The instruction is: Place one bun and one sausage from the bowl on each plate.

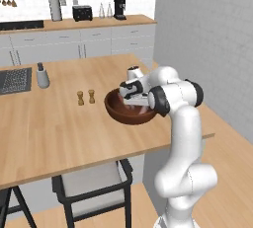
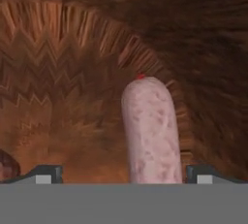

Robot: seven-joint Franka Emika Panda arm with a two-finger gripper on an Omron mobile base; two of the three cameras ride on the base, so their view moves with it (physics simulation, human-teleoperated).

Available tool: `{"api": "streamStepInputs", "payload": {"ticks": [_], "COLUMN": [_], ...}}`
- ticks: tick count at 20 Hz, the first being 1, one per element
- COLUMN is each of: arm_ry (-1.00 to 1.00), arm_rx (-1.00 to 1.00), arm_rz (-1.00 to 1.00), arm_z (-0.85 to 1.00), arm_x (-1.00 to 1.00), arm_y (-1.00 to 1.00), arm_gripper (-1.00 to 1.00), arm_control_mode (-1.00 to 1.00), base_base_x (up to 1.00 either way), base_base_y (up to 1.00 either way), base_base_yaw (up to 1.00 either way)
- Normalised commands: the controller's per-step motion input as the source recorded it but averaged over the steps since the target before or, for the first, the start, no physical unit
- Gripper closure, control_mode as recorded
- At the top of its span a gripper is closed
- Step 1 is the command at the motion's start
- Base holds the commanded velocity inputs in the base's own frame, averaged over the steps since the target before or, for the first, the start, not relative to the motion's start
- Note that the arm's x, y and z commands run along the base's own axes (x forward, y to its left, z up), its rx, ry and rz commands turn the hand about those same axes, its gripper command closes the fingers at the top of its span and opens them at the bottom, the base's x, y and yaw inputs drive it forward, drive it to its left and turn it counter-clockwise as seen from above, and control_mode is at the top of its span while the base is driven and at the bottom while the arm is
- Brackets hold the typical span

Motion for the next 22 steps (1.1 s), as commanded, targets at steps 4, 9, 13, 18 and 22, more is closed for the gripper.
{"api": "streamStepInputs", "payload": {"ticks": [4, 9, 13, 18, 22], "arm_ry": [0.11, 0.12, 0.1, 0.08, 0.0], "arm_rx": [-0.02, 0.0, -0.09, -0.27, -0.18], "arm_rz": [-0.01, -0.09, -0.12, -0.12, -0.14], "arm_z": [-0.77, -1.0, -1.0, -1.0, -1.0], "arm_x": [0.06, -0.39, -0.43, -0.48, -0.65], "arm_y": [-0.32, -0.78, -0.22, 0.17, -0.02], "arm_gripper": [-1.0, -1.0, -1.0, 1.0, 1.0], "arm_control_mode": [-1.0, -1.0, -1.0, -1.0, -1.0], "base_base_x": [0.0, 0.0, 0.0, 0.0, 0.0], "base_base_y": [0.0, 0.0, 0.0, 0.0, 0.0], "base_base_yaw": [0.0, 0.0, 0.0, 0.0, 0.0]}}
